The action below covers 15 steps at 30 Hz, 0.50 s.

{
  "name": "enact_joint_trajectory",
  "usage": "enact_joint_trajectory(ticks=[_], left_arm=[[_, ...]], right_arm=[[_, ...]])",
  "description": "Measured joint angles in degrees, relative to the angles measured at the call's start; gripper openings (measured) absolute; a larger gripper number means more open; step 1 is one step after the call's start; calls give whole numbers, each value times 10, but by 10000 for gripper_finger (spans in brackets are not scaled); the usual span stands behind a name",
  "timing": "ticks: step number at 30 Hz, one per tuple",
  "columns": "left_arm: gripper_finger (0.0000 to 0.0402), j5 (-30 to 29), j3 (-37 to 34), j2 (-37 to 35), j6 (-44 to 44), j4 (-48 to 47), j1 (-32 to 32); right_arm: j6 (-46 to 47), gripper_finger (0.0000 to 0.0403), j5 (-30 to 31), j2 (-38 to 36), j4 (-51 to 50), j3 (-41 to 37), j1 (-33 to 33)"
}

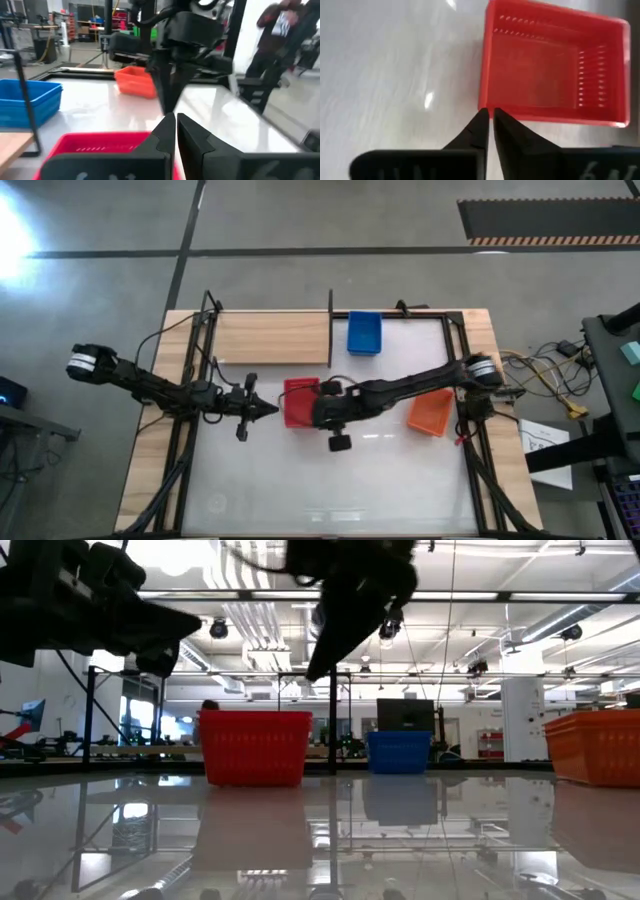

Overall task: Stack baskets on shelf by color
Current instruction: Put the stacked red bins on the shelf

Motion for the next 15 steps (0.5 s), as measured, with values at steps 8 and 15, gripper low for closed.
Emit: enact_joint_trajectory(ticks=[8,15], left_arm=[[0,-4,86,0,-16,-134,-10],[3,-57,231,24,-48,-410,-10]], right_arm=[[32,8,12,-172,308,-292,12],[45,8,66,-256,514,-478,13]])
